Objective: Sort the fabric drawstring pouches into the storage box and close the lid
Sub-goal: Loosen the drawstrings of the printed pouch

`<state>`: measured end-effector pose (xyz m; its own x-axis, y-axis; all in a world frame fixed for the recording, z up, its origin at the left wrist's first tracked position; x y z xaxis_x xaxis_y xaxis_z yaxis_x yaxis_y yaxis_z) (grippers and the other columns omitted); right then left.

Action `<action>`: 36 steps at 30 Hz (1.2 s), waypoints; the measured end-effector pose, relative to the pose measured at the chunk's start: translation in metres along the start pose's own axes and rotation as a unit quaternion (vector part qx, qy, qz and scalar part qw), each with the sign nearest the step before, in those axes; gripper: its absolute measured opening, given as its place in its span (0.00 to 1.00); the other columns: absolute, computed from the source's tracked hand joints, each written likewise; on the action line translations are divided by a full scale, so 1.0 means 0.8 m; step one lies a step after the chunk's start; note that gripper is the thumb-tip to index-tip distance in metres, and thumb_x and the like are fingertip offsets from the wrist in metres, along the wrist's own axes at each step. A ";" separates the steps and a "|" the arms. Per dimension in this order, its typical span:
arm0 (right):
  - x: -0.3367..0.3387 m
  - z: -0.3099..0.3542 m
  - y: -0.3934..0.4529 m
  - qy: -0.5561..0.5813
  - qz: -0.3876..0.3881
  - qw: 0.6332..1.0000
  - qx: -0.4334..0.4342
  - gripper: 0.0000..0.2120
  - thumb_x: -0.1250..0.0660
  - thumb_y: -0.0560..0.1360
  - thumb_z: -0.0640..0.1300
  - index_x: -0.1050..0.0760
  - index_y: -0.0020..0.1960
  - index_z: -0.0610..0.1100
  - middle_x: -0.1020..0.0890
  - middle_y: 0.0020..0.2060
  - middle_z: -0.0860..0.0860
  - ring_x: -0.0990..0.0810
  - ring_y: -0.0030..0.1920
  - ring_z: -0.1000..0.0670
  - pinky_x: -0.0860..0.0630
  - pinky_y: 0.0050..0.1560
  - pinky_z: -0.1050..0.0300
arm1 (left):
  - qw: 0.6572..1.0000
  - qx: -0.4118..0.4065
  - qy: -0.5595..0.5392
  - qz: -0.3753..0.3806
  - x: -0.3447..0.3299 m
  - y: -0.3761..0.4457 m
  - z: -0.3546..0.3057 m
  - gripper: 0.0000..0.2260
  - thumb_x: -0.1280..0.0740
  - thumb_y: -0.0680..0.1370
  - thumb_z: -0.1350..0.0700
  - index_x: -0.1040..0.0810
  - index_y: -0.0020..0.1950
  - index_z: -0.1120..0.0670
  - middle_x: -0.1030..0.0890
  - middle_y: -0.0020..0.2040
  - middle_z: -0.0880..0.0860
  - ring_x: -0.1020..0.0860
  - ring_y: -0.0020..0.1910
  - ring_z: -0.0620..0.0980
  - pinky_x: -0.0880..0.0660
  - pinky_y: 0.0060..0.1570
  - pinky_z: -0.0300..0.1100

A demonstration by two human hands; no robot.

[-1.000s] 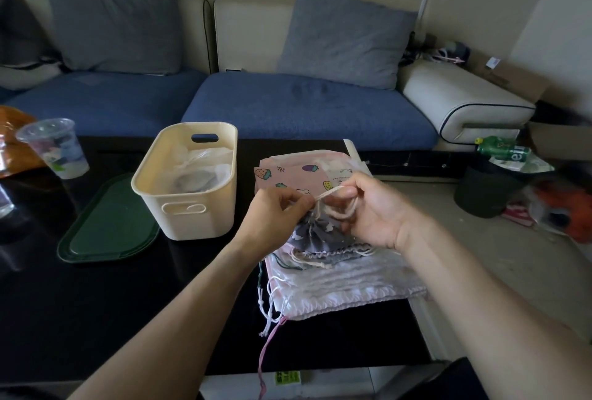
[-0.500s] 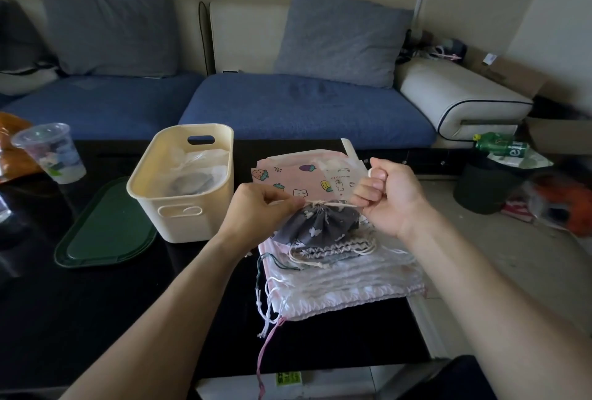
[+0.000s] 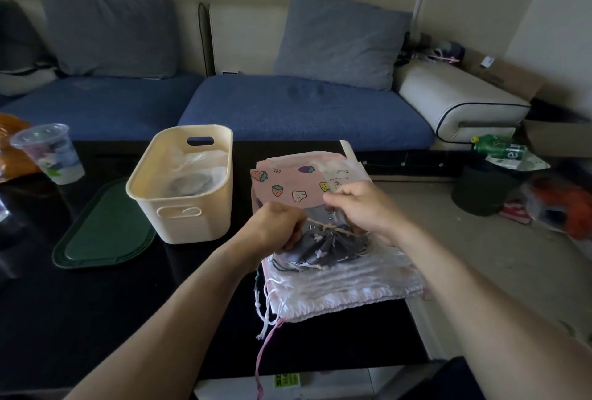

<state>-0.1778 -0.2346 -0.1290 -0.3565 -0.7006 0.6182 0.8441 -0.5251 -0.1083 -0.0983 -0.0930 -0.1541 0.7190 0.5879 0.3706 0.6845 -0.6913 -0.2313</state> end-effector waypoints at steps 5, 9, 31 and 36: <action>0.018 -0.002 0.004 -0.100 -0.038 0.994 -0.016 0.18 0.41 0.84 0.53 0.18 0.44 0.45 0.18 0.38 0.52 0.25 0.33 0.55 0.35 0.33 0.60 | 0.999 0.015 0.027 -0.014 -0.003 -0.002 0.002 0.19 0.37 0.79 0.58 0.26 0.27 0.56 0.26 0.24 0.50 0.33 0.20 0.43 0.35 0.25 0.32; -0.003 -0.001 0.005 -0.174 0.032 0.984 0.016 0.24 0.47 0.84 0.59 0.20 0.51 0.42 0.18 0.43 0.48 0.23 0.39 0.53 0.32 0.36 0.59 | 0.996 0.004 -0.078 -0.033 -0.006 -0.003 0.001 0.20 0.35 0.80 0.56 0.26 0.27 0.54 0.26 0.25 0.52 0.33 0.23 0.47 0.35 0.28 0.38; -0.048 -0.006 -0.004 0.019 0.206 0.975 0.079 0.21 0.35 0.75 0.65 0.17 0.50 0.48 0.14 0.46 0.50 0.18 0.44 0.56 0.25 0.51 0.59 | 0.944 0.018 -0.328 0.029 -0.016 0.003 0.003 0.08 0.38 0.82 0.63 0.21 0.56 0.65 0.24 0.31 0.55 0.32 0.22 0.43 0.38 0.19 0.31; -0.024 -0.013 0.002 0.015 0.185 0.976 0.115 0.11 0.22 0.72 0.42 0.20 0.52 0.49 0.15 0.48 0.54 0.17 0.49 0.57 0.24 0.55 0.63 | 0.927 0.011 -0.374 -0.033 -0.005 0.006 0.010 0.06 0.31 0.77 0.62 0.18 0.49 0.64 0.20 0.33 0.55 0.31 0.20 0.41 0.36 0.16 0.31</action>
<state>-0.1737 -0.2270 -0.1493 -0.0182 -0.8375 0.5461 0.9835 -0.1133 -0.1409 -0.0969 -0.0953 -0.1642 0.5529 0.7603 -0.3410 0.7258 -0.6404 -0.2510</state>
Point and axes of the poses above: each hand's wrist, its own y-axis towards the middle knuckle, its own x-axis out of the back of the hand, z = x × y, the point moved 7 cm from there along y, towards the middle knuckle
